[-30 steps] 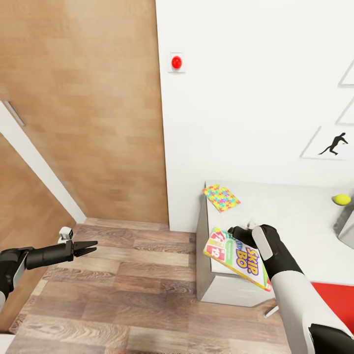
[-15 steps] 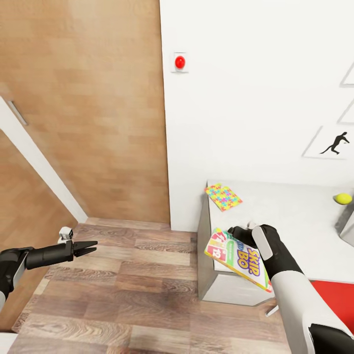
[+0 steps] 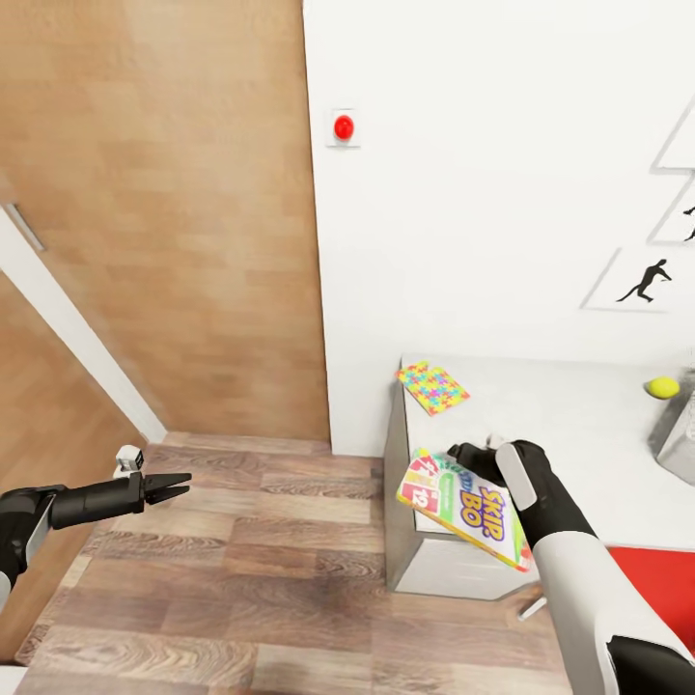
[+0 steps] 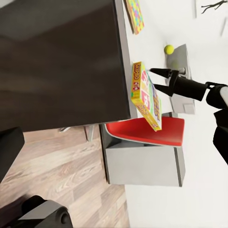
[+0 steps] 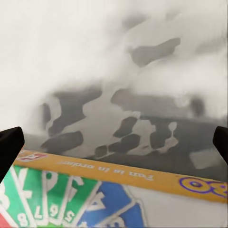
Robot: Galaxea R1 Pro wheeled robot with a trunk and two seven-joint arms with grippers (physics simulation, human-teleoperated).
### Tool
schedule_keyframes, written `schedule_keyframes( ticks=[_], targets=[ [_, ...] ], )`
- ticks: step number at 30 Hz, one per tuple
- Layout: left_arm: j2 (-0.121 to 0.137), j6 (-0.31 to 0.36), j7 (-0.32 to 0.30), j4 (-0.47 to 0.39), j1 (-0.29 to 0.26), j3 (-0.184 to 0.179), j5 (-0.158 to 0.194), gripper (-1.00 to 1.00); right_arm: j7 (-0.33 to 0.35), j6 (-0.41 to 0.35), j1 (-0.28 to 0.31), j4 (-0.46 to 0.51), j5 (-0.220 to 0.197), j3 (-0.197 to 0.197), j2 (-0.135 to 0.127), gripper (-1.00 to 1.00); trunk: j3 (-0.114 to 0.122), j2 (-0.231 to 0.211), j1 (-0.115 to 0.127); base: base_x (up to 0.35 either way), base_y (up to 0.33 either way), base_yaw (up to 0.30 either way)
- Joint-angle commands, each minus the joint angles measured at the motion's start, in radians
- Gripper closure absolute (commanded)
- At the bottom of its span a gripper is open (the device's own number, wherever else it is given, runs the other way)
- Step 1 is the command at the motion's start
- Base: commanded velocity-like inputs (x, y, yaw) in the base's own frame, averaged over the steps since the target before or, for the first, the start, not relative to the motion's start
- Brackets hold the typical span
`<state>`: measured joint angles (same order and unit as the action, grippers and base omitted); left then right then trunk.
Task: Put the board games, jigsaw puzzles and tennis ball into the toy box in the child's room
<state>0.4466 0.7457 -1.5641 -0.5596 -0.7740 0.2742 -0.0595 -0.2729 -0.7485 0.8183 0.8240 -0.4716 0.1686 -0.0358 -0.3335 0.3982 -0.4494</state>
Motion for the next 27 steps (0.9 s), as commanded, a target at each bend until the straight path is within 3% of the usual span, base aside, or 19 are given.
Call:
schedule_keyframes(
  ticks=[1,12,19,27],
  targets=[
    [0.000,0.011,-0.007,0.000,-0.001,0.003,-0.006,-1.00,-0.008,-0.003,0.001,0.002,-0.012,0.000,-0.001,-1.00,0.000,0.002,-0.001,0.000,0.000,-0.132],
    [0.000,0.011,-0.007,-0.001,-0.001,0.004,-0.006,-1.00,-0.007,-0.003,0.002,0.037,-0.063,0.001,-0.013,-1.00,0.015,0.002,-0.001,0.000,0.000,-0.143],
    [0.000,0.011,-0.007,-0.001,-0.001,0.005,-0.006,-1.00,-0.005,-0.010,0.001,0.112,-0.108,0.008,-0.018,-1.00,0.024,0.002,-0.001,0.000,0.000,-0.148],
    [0.000,0.011,-0.007,-0.001,-0.001,0.005,-0.006,-1.00,-0.004,-0.043,-0.010,0.219,-0.128,0.028,-0.018,-1.00,0.035,0.002,-0.001,0.000,0.000,-0.149]
  ],
)
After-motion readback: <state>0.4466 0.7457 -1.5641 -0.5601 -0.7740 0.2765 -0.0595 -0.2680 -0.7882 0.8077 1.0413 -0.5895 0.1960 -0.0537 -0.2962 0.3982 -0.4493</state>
